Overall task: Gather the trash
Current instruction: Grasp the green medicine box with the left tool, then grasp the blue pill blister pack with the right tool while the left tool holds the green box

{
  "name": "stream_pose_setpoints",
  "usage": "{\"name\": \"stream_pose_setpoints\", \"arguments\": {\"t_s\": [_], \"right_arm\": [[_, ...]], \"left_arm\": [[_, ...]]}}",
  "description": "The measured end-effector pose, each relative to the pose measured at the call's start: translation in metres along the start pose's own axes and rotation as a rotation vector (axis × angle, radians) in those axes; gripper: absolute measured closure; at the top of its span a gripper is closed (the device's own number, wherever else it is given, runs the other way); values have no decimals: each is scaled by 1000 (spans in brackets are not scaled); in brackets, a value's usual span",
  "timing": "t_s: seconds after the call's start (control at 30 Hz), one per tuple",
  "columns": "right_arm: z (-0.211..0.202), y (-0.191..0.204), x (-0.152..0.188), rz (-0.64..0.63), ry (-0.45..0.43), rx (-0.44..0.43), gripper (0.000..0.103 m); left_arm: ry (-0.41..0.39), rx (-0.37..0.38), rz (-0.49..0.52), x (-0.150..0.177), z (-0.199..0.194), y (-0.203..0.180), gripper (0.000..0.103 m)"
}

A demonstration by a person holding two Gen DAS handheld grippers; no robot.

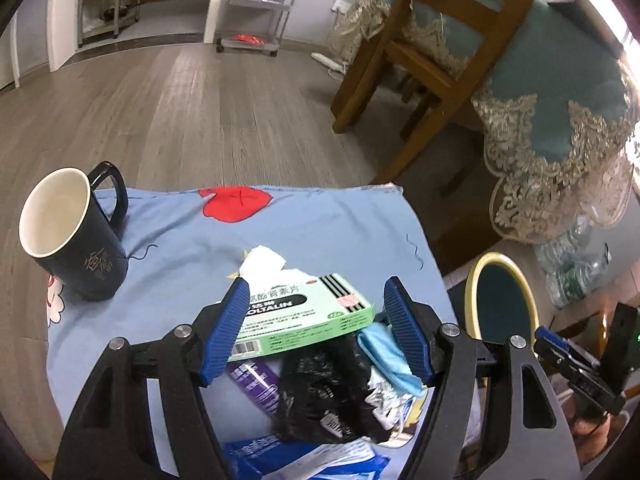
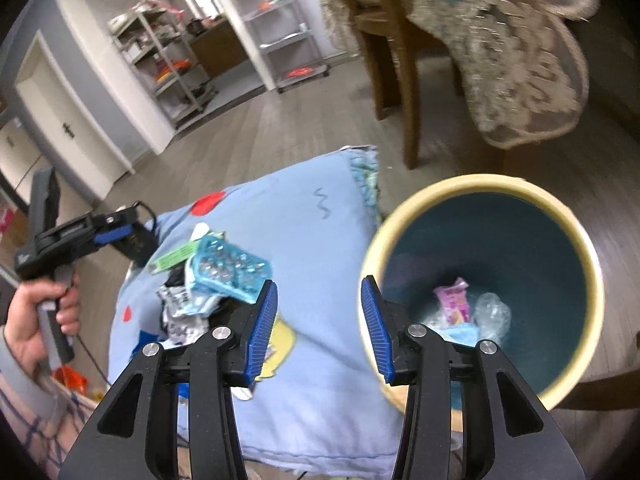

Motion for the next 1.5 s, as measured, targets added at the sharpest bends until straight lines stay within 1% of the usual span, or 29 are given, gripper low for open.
{"name": "stream_pose_setpoints", "arguments": {"t_s": [0.03,0.1,0.13,0.23,0.37,0.43,0.57,0.67,0.7,0.73,0.77,0.83,0.87,0.9,0.93,1.03,1.17,1.3,1.37,1.4,1.5], "right_arm": [[1,4,0,-8,4,-5,58],[6,13,0,-27,14,-18,58],[7,18,1,-33,17,-24,58],[12,26,2,-46,28,-39,58],[17,31,3,-53,40,-46,58],[18,32,2,-51,45,-49,58],[20,33,3,-53,52,-50,58],[22,33,4,-54,58,-50,58],[22,33,4,-54,60,-50,58],[22,34,5,-55,63,-51,58],[23,34,5,-56,65,-51,58],[24,35,6,-61,70,-51,58],[25,36,7,-63,72,-50,58],[25,36,8,-65,74,-50,58],[25,37,9,-66,76,-50,58],[26,40,10,-68,81,-50,58],[31,45,10,-80,92,-57,58],[46,62,6,-105,103,-73,58],[52,70,2,-115,105,-81,58],[57,76,-1,-125,103,-79,55],[68,81,-9,-118,94,-45,53]], "left_arm": [[15,1,20,2,2,-1,34],[52,-23,101,8,8,-9,34],[69,-57,165,13,12,-14,34],[112,-136,290,27,24,-22,36],[157,-222,411,41,37,-24,38],[170,-262,462,46,44,-26,38],[171,-328,532,47,56,-28,38],[185,-351,582,49,65,-32,38],[187,-355,590,49,67,-33,39],[187,-360,595,49,69,-33,44],[186,-361,597,48,70,-34,47],[184,-355,596,47,70,-35,60],[185,-347,596,46,70,-36,62],[183,-343,598,46,68,-36,70],[181,-343,599,46,68,-37,74],[158,-351,581,42,63,-35,79],[109,-326,482,31,46,-26,83],[53,-265,332,19,27,-14,84],[28,-235,278,16,18,-10,84],[17,-217,255,15,14,-9,84],[-13,-170,214,12,3,-9,84]]}}
Point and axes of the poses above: each gripper's, at about its wrist camera, not at the fingertips, and z roughly the way its jaws point, y to its left, x to its underside, the point moved 2 cm from there along z, roughly the way its jaws point, and after that the axes turned 1 degree about y, right-handed, at the moved point
